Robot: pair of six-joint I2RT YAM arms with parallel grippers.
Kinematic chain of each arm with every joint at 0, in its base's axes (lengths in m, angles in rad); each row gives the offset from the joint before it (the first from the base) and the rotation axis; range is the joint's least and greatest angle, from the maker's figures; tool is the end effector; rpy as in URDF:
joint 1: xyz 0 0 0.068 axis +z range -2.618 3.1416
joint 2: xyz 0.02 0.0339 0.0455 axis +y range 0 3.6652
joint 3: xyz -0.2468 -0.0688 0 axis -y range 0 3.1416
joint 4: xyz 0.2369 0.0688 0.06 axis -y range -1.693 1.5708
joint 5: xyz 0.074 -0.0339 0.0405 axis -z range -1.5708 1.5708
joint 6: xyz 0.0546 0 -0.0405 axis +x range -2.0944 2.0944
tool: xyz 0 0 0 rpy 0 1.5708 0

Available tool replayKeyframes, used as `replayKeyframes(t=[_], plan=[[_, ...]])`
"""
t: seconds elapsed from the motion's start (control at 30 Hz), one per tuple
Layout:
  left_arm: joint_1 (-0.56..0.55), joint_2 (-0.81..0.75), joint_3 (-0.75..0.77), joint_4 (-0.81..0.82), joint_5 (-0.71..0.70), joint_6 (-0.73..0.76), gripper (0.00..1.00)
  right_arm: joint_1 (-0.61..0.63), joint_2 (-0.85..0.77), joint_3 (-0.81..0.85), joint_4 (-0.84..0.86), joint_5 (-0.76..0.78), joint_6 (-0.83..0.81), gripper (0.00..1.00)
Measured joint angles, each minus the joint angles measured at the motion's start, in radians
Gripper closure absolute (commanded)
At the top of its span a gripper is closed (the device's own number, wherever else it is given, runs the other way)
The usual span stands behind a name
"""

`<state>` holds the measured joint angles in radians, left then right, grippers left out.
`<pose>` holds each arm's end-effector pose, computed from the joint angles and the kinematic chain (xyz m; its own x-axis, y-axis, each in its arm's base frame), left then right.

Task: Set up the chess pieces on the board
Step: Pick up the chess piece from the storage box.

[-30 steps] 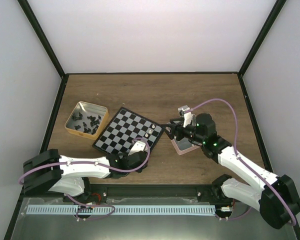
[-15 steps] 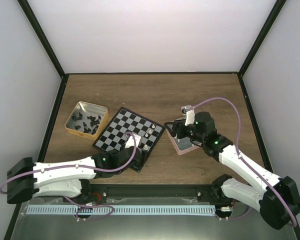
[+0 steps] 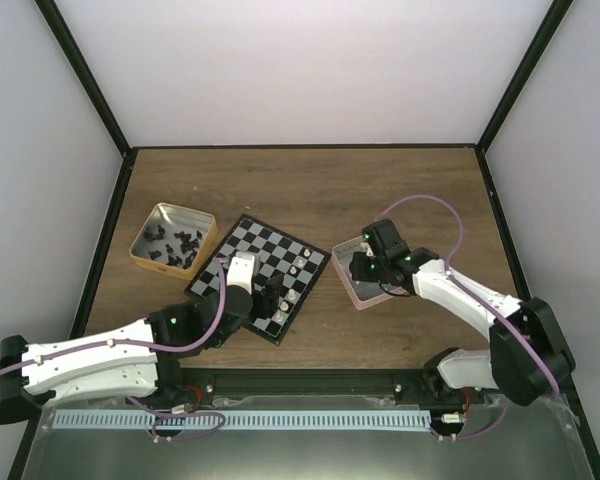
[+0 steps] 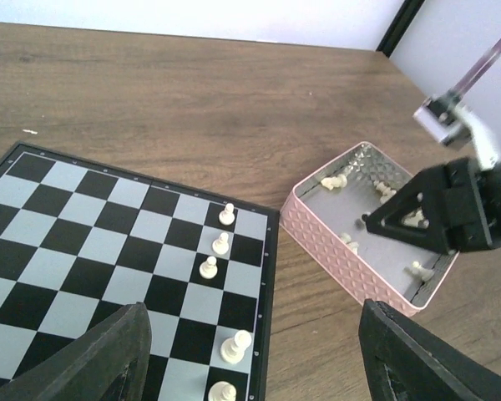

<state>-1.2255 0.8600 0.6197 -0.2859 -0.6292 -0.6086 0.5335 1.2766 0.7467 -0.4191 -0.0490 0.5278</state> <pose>0.0998 -0.1825 0.2431 -0.4760 -0.0425 -0.8784 0.3857 0.8876 -0.2519 0.2208 0.1335 0.1773 -0.8728 0.0687 -0.4832 -0.1076 0.9386 0.3278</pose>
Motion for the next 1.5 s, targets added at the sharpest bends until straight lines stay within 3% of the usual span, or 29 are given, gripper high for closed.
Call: replayKeyframes(t=[0.53,0.83,0.97,1.5], plan=[[0.001,-0.044,-0.050,0.016,-0.002,0.007,0.30,0.000,0.187,0.013,-0.048,0.043,0.031,0.74],[0.001,-0.044,-0.053,0.016,-0.002,0.007,0.30,0.000,0.271,0.044,0.000,0.067,0.040,0.89],[0.001,-0.044,-0.053,0.016,-0.003,0.007,0.29,0.000,0.282,0.044,0.025,0.097,0.055,0.94],[0.001,-0.037,-0.053,0.023,-0.002,0.011,0.29,0.000,0.186,0.011,0.085,0.200,0.103,0.95]])
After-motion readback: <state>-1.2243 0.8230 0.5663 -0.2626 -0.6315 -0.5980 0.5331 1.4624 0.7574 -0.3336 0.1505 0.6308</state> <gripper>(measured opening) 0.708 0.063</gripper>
